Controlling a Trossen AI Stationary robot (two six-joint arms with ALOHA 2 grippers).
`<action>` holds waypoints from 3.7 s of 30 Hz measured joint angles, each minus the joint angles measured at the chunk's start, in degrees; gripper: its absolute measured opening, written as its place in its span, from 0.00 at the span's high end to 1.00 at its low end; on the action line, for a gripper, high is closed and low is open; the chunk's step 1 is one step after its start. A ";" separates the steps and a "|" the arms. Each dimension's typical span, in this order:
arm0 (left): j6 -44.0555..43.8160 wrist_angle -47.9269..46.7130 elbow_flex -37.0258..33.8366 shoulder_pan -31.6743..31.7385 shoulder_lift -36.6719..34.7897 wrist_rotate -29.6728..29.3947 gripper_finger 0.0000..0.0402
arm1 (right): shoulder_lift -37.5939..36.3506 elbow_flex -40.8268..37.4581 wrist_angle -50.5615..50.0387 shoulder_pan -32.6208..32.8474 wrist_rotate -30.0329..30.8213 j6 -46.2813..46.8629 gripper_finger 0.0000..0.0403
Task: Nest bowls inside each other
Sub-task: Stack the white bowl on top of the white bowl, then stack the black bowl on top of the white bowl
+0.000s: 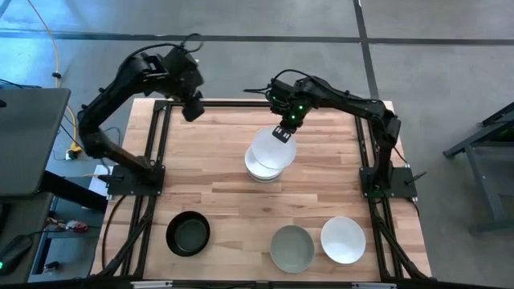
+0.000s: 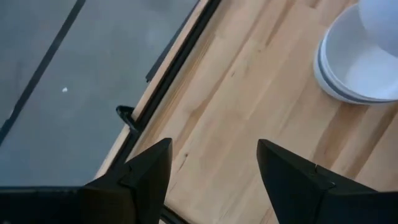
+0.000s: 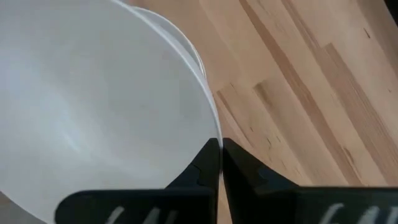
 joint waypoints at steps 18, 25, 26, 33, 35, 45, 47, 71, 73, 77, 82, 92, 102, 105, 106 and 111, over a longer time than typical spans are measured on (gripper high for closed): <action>-0.15 4.75 -12.13 4.42 -10.06 3.88 0.44 | 7.02 -0.11 4.15 0.06 -3.02 1.18 1.00; -0.40 4.75 -12.13 4.38 -10.03 6.48 0.44 | 7.76 -0.11 5.13 0.06 -3.43 1.10 1.00; -0.45 4.75 -12.13 4.38 -10.03 6.51 0.44 | 8.03 -0.11 5.19 0.06 -3.61 1.08 1.00; -0.92 4.71 -12.13 4.39 -10.03 6.51 0.44 | 10.89 -0.11 4.88 0.06 -5.46 0.21 1.00; -1.04 4.69 -12.13 4.38 -10.03 6.51 0.44 | 11.16 -0.11 4.70 0.06 -5.50 0.18 1.00; -0.88 4.69 -12.13 4.38 -10.03 6.51 0.44 | 11.22 -0.11 2.03 0.08 -5.77 0.26 1.00; -0.88 4.69 -12.13 4.38 -10.03 6.51 0.44 | 11.20 -0.11 2.09 0.08 -6.16 0.57 1.00; -2.10 5.24 -12.13 0.20 -9.98 6.41 0.44 | 13.61 -0.11 1.18 2.46 -6.58 1.57 1.00; -1.98 5.35 -12.13 0.20 -9.98 6.39 0.44 | 14.20 -0.11 1.14 2.46 -6.83 1.22 1.00; -1.86 5.63 -12.13 0.20 -9.98 6.27 0.44 | 14.74 -0.11 1.29 2.47 -7.38 0.22 1.00; -0.86 6.62 -12.12 0.20 -9.98 6.27 0.44 | 14.59 1.09 0.99 2.31 -7.74 0.09 1.00; -0.84 7.55 -12.13 0.20 -9.98 6.27 0.44 | 14.37 6.02 -0.24 2.31 -8.41 -0.23 0.86; -0.91 7.19 -12.13 0.20 -9.98 6.29 0.44 | 14.40 4.57 -1.40 2.33 -6.36 -0.69 0.60; -0.60 5.58 -12.13 0.22 -9.98 6.92 0.44 | 14.30 6.42 -4.04 2.31 -6.33 -2.01 0.56; -0.14 4.51 -12.26 0.22 -9.98 7.88 0.44 | 14.30 7.27 -5.32 2.31 -6.32 -2.90 0.55; 2.13 2.33 -18.58 0.11 -11.84 13.66 0.44 | 14.28 12.81 -9.09 2.57 -6.25 -7.56 0.53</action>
